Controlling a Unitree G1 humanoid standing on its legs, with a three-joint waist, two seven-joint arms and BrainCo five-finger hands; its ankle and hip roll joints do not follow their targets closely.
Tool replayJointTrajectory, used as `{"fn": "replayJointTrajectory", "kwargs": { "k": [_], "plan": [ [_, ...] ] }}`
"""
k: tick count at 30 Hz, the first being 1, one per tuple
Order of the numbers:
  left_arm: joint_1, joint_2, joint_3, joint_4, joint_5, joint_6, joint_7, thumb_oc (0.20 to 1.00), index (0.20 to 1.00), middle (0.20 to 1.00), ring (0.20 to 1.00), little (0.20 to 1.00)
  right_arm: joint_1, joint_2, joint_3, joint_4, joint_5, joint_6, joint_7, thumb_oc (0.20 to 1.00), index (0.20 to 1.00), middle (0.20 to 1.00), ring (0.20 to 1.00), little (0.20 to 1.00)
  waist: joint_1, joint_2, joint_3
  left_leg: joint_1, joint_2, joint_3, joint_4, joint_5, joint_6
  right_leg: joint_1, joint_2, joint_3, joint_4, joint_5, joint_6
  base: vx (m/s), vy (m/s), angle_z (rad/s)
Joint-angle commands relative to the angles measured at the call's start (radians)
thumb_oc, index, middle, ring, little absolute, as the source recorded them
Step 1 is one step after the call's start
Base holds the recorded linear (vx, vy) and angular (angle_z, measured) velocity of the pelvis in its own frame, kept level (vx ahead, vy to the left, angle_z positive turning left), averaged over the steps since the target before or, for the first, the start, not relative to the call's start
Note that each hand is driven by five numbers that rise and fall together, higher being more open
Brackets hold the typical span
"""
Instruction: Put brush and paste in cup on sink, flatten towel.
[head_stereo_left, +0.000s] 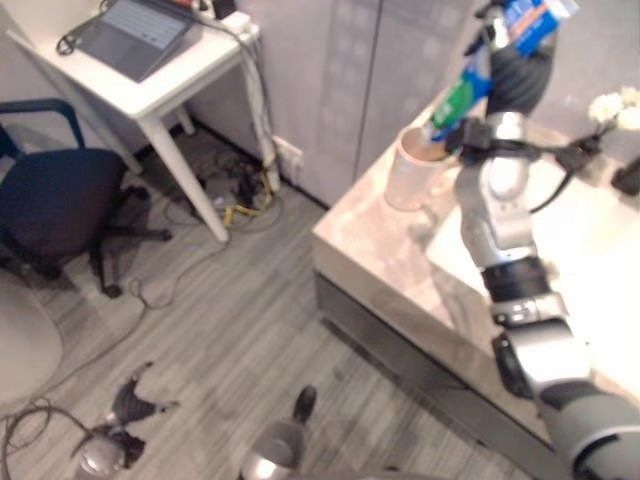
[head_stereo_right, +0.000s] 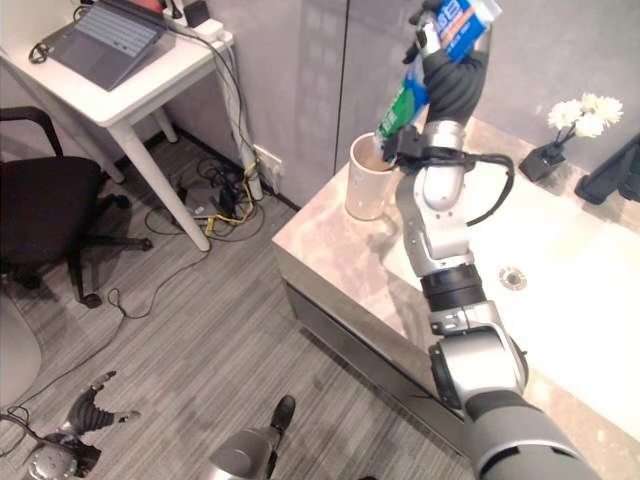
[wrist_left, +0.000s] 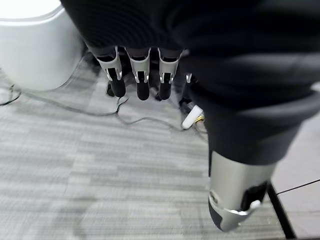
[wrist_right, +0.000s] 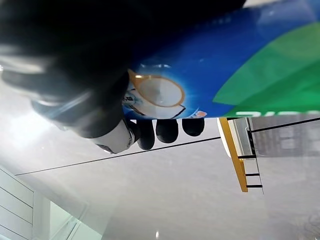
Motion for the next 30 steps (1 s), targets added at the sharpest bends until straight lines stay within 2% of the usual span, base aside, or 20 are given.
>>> {"fn": "replayJointTrajectory", "kwargs": {
  "k": [1, 9, 10, 11, 23, 30],
  "plan": [
    [-0.01, 0.046, -0.019, -0.004, 0.014, -0.016, 0.033, 1.0, 1.0, 1.0, 1.0, 1.0, -0.057, -0.062, 0.062, -0.007, -0.006, -0.042, 0.023, 0.2, 0.2, 0.2, 0.2, 0.2, 0.001, -0.007, -0.05, 0.02, 0.0, -0.041, -0.041, -0.075, 0.034, 0.055, -0.027, -0.005, 0.003, 0.029, 0.051, 0.0, 0.0, 0.0],
    [-0.019, 0.018, -0.034, 0.024, 0.009, -0.016, 0.044, 1.0, 1.0, 1.0, 1.0, 1.0, -0.049, -0.058, 0.104, 0.005, 0.002, -0.032, 0.05, 0.2, 0.2, 0.2, 0.2, 0.2, -0.012, -0.011, -0.047, 0.022, -0.001, -0.037, -0.041, -0.077, 0.036, 0.053, -0.027, 0.002, 0.003, 0.034, 0.051, 0.0, 0.0, 0.0],
    [-0.019, 0.018, -0.035, 0.024, 0.01, -0.016, 0.044, 1.0, 1.0, 1.0, 1.0, 1.0, -0.049, -0.059, 0.105, 0.005, 0.002, -0.032, 0.05, 0.539, 0.539, 0.539, 0.539, 0.539, -0.011, -0.01, -0.047, 0.022, -0.001, -0.037, -0.041, -0.077, 0.036, 0.053, -0.027, 0.002, 0.003, 0.034, 0.051, 0.0, 0.0, 0.0],
    [-0.019, 0.018, -0.035, 0.021, 0.011, -0.015, 0.045, 1.0, 1.0, 1.0, 1.0, 1.0, -0.046, -0.059, 0.106, 0.003, -0.01, -0.026, 0.047, 1.0, 1.0, 1.0, 1.0, 1.0, -0.012, -0.01, -0.047, 0.022, -0.001, -0.038, -0.041, -0.077, 0.036, 0.053, -0.028, 0.003, 0.003, 0.035, 0.051, 0.0, 0.005, -0.06],
    [-0.016, 0.006, -0.052, 0.031, 0.016, -0.013, 0.044, 1.0, 1.0, 1.0, 1.0, 1.0, -0.04, -0.071, 0.11, 0.017, -0.074, -0.004, 0.018, 1.0, 1.0, 1.0, 1.0, 1.0, -0.011, -0.002, -0.051, 0.032, 0.003, -0.028, -0.041, -0.08, 0.036, 0.056, -0.031, 0.009, 0.003, 0.037, 0.053, -0.01, 0.002, -0.04],
    [-0.029, 0.001, -0.071, 0.03, 0.016, -0.014, 0.048, 1.0, 1.0, 1.0, 1.0, 1.0, -0.059, -0.073, 0.074, 0.002, -0.124, -0.006, -0.034, 1.0, 1.0, 1.0, 1.0, 1.0, -0.017, 0.004, -0.069, 0.053, 0.014, -0.009, -0.041, -0.084, 0.033, 0.066, -0.028, 0.027, 0.003, 0.029, 0.051, -0.04, -0.016, -0.07]
  ]
}}
